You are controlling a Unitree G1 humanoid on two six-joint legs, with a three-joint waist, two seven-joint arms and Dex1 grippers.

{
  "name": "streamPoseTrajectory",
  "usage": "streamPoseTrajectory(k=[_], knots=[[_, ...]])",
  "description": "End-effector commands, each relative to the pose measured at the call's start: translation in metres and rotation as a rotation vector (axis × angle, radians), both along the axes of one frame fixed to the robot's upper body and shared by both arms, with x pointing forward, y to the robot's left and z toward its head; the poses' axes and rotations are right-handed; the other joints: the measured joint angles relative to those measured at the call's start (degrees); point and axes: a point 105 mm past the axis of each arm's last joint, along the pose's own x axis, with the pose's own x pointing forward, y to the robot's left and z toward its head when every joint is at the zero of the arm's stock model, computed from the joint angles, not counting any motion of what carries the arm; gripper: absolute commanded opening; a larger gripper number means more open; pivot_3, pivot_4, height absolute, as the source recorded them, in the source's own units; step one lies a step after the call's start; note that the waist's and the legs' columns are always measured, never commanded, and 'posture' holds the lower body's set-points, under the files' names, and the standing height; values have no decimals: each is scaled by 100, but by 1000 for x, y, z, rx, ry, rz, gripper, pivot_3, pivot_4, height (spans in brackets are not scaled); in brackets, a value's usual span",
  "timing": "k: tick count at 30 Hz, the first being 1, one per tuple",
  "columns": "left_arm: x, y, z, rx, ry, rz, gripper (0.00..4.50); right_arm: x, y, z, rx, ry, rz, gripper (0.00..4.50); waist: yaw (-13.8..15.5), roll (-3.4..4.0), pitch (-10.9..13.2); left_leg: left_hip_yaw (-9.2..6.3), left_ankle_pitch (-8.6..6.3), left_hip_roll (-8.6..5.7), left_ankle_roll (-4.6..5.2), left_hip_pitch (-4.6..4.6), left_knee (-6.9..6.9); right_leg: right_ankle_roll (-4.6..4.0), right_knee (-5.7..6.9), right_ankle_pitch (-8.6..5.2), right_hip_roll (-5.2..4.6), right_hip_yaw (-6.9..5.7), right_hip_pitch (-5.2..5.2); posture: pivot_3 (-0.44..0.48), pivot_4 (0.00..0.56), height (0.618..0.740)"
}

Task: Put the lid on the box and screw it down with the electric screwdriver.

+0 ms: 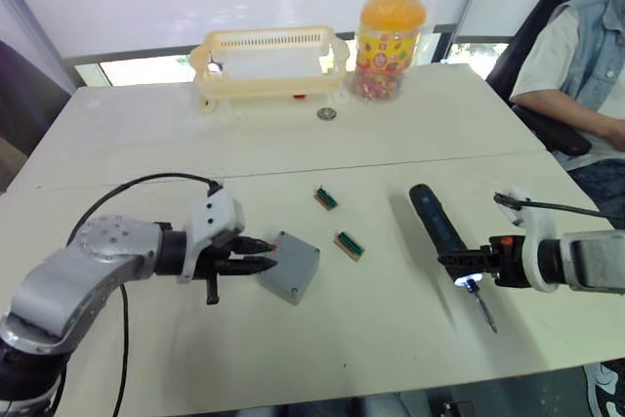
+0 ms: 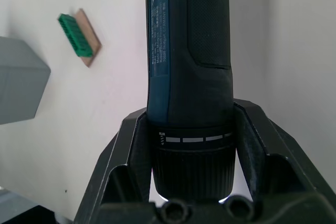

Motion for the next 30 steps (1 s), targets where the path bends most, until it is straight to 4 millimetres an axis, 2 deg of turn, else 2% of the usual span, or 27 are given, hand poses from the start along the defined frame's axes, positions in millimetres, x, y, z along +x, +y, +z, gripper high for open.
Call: streamPoseTrajectory(k=[1,7,9,10,12,13,15,17,19,22,24,26,30], knots=[[3,6,2,-7,-38,55,1073,4,4,3,14,-12,-10,1812,35,-1,2,2,2,0,-4,2,4,-2,-3,0,3,0,5,0,150,740],[9,13,-8,-43,-28,142,1073,11,-3,-12,-51,-1,-54,1812,56,-3,3,9,6,0,-11,-2,49,-20,0,8,5,2,26,0,150,740],[13,17,-11,-58,-22,176,1073,14,-4,-13,-84,-21,-48,2819,44,-3,3,12,6,0,-11,-2,60,-11,0,14,5,10,27,0,150,740],[14,19,-12,-66,-18,194,1073,14,-5,-13,-96,-28,-41,3134,46,-3,3,14,6,0,-10,-2,62,-6,0,20,5,14,27,0,150,740],[17,24,-15,-75,-14,223,1073,15,-6,-12,-106,-41,-33,4121,47,-3,3,27,6,-1,-10,-1,67,-5,0,23,5,17,30,0,150,740],[20,27,-18,-83,-13,253,1073,16,-7,-10,-116,-56,-27,4452,48,-2,3,27,6,0,-10,1,70,-5,0,24,5,17,32,0,150,740],[25,35,-23,-95,-11,309,1073,22,-14,-1,-160,-114,-35,4452,49,-2,3,29,6,0,-10,4,70,5,1,31,5,18,34,0,150,740],[29,43,-29,-127,2,378,1073,35,-17,19,-272,-285,26,4452,44,4,2,29,6,1,-10,4,73,6,2,35,5,18,34,0,150,740],[29,46,-37,-164,36,413,1073,47,-3,43,-324,-494,168,4452,27,5,2,40,6,1,-10,6,74,11,5,38,5,25,28,0,150,740],[20,42,-47,-197,98,415,1073,49,34,57,-242,-677,361,4452,15,2,1,46,5,6,-11,10,74,15,3,44,16,30,28,0,150,740],[14,36,-53,-224,151,413,1073,47,68,54,-195,-761,500,4452,21,-10,-5,43,5,12,-12,12,74,17,4,54,31,31,29,0,150,740],[9,28,-57,-266,192,413,1073,52,97,48,-153,-827,567,4452,32,-12,-6,39,6,18,-13,14,74,13,7,57,34,30,28,0,150,740],[3,17,-63,-262,204,411,1073,67,126,30,-201,-896,628,4452,52,-14,-7,38,20,17,-38,13,78,4,15,63,24,39,25,0,150,740]])
